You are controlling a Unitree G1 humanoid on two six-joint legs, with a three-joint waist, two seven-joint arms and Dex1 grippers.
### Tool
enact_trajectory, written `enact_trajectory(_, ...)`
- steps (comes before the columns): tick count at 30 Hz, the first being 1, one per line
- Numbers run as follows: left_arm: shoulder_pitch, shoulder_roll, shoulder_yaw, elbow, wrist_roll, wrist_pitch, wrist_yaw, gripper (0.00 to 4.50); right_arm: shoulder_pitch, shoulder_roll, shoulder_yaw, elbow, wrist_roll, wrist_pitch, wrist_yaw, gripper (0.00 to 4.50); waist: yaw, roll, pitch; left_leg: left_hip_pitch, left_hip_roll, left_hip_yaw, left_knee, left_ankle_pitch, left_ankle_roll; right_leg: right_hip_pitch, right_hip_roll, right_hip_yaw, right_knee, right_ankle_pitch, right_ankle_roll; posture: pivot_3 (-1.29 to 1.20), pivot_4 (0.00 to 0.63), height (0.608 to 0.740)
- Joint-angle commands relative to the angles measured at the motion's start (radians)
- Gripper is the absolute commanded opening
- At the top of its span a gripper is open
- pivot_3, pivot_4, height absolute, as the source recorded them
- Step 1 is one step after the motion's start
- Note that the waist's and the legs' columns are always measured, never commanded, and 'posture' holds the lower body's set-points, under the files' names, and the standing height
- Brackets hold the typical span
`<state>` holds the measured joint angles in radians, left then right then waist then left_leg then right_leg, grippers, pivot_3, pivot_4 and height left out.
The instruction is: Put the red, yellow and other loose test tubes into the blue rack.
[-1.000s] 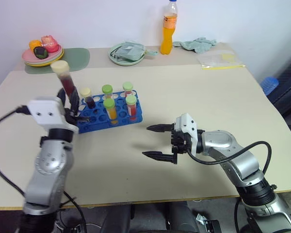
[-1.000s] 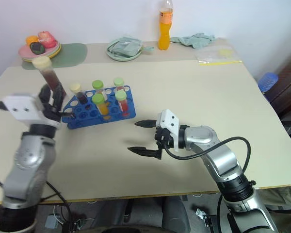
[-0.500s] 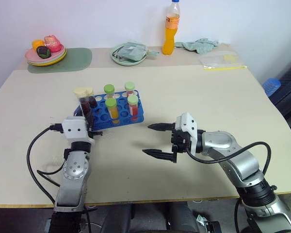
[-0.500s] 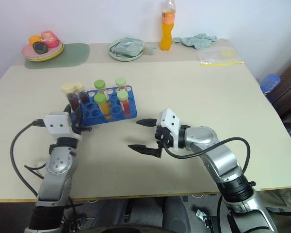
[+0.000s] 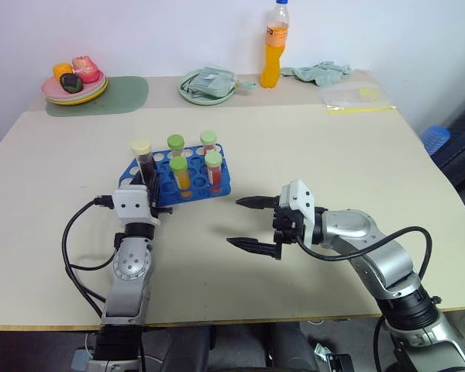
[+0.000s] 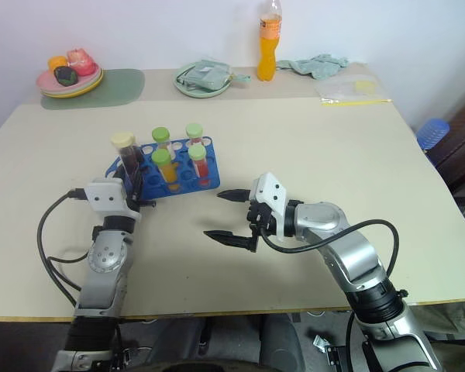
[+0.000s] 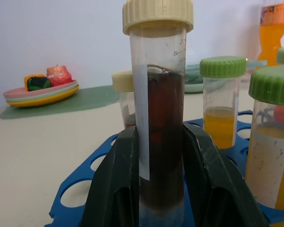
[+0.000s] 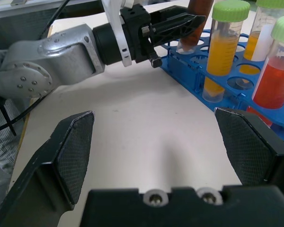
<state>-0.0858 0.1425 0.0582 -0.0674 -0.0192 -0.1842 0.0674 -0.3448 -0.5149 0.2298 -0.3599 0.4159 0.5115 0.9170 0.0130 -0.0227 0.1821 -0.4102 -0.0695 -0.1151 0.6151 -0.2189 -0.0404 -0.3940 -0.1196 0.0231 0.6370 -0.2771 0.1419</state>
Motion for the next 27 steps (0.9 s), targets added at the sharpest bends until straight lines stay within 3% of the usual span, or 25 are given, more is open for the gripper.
enact_trajectory(1,0.010,-0.020,0.014,0.020,-0.008,-0.081,-0.012,0.71,0.003,0.008,-0.009,-0.042,0.017,-0.010,-0.002,4.50,0.000,0.000,0.000,0.000,0.000,0.000,0.000,0.000,0.000,0.000,0.000,0.000,0.000,0.000,0.000,0.00,0.150,0.740)
enact_trajectory(5,0.032,-0.029,0.026,0.055,-0.014,-0.146,-0.024,0.71,0.009,0.007,-0.011,-0.048,0.019,-0.007,-0.005,4.50,-0.001,0.000,0.000,0.000,0.000,0.000,0.000,0.000,0.000,0.000,0.000,0.000,0.000,0.000,0.000,0.00,0.150,0.740)
enact_trajectory(12,0.034,-0.040,0.055,0.043,-0.048,-0.157,-0.035,4.29,0.005,0.005,-0.015,-0.048,0.022,-0.008,-0.003,4.50,-0.002,0.000,0.000,0.000,0.000,0.000,0.000,0.000,0.000,0.000,0.000,0.000,0.000,0.000,0.000,0.00,0.150,0.740)
enact_trajectory(17,0.138,0.015,0.102,-0.123,-0.173,-0.089,-0.133,4.29,-0.009,-0.011,-0.048,-0.054,0.044,0.007,0.004,4.50,-0.005,0.000,0.000,0.000,0.000,0.000,0.000,0.000,0.000,0.000,0.000,0.000,0.000,0.000,0.000,0.00,0.150,0.740)
enact_trajectory(21,0.330,0.181,0.174,-0.319,-0.314,0.085,-0.290,4.29,0.000,-0.093,-0.125,-0.033,0.069,0.016,0.042,4.50,-0.008,0.001,0.000,0.000,0.001,0.000,-0.001,0.000,0.000,-0.001,0.000,0.000,0.000,0.000,0.000,0.00,0.150,0.740)
enact_trajectory(27,0.523,0.370,0.389,-0.422,-0.446,0.297,-0.395,4.29,0.033,-0.204,-0.265,0.119,0.038,-0.029,0.051,4.50,0.000,0.001,0.000,0.000,0.001,0.000,-0.001,-0.001,0.001,0.002,0.000,-0.001,-0.003,-0.001,-0.001,0.00,0.150,0.740)
